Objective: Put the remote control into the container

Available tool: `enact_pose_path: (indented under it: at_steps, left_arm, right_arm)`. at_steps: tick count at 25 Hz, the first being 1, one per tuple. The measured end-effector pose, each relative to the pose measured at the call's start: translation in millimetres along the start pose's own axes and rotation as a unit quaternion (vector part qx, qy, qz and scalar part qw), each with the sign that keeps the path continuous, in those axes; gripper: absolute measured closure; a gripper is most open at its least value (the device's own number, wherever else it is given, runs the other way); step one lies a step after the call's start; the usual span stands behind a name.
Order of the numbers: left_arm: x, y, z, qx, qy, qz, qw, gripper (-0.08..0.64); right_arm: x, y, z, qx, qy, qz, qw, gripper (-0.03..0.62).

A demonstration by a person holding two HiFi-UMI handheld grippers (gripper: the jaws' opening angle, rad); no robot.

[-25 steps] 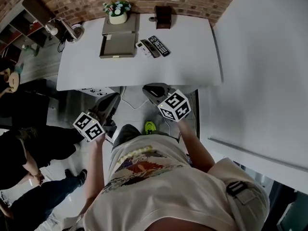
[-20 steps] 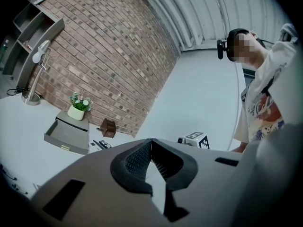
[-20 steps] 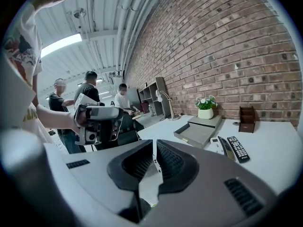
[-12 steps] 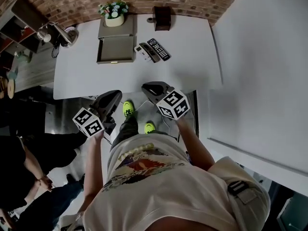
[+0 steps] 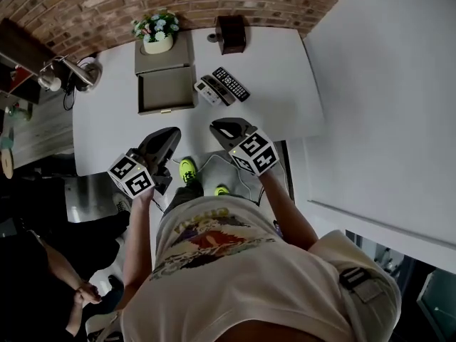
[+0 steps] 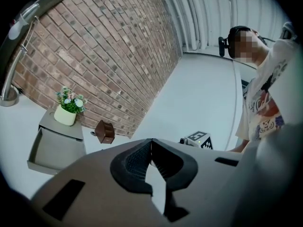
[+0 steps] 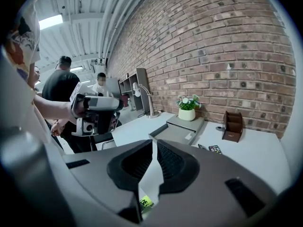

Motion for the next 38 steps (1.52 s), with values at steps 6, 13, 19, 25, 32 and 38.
enact_pose_path:
  at_steps: [6, 13, 19, 25, 32, 38]
  left_arm:
    - [40.6, -6.2, 21.1, 0.017, 0.012, -0.023, 0.9995, 0.554]
    - [76.7, -8.6, 28.6, 0.034, 0.025, -0.046, 0.9981, 0.555]
    - [100.5, -17.3, 33.8, 0.041, 0.024, -0.042, 0.9979, 0.554]
    - [103.5, -23.3, 23.7, 0.046, 0.04, -0.035, 0.9976, 0.554]
    - [105.3, -31.4, 15.2, 0.047, 0.057, -0.009, 0.9972, 0.555]
    - [112.3, -23.8, 1.1, 0.046, 0.069, 0.026, 0.9962, 0.555]
  right_arm:
    - [-8.9, -32.2, 13.2, 0.02, 0.001, -0.035, 0.999, 0.553]
    - [-17.5, -58.0, 11.4, 0.042, -0.015, -0.064, 0.997, 0.513]
    - [-40.9, -69.5, 4.2, 0.072, -0.016, -0.082, 0.994, 0.495]
    - [-52.7, -75.7, -18.1, 0.118, -0.019, -0.073, 0.99, 0.486]
    - [-68.0, -89.2, -50.2, 0.165, -0.049, -0.039, 0.984, 0.463]
    - [-81.5, -108.1, -78.0, 0.195, -0.054, -0.029, 0.979, 0.441]
Point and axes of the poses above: the fingertips, and each gripper's own axes: y backward along the fingers, x to its left, z out of its top, the point moved 9 cm from there along y, backward along the fingers, and after that the axes turned 6 degrees about -x, right-handed, at the moved point
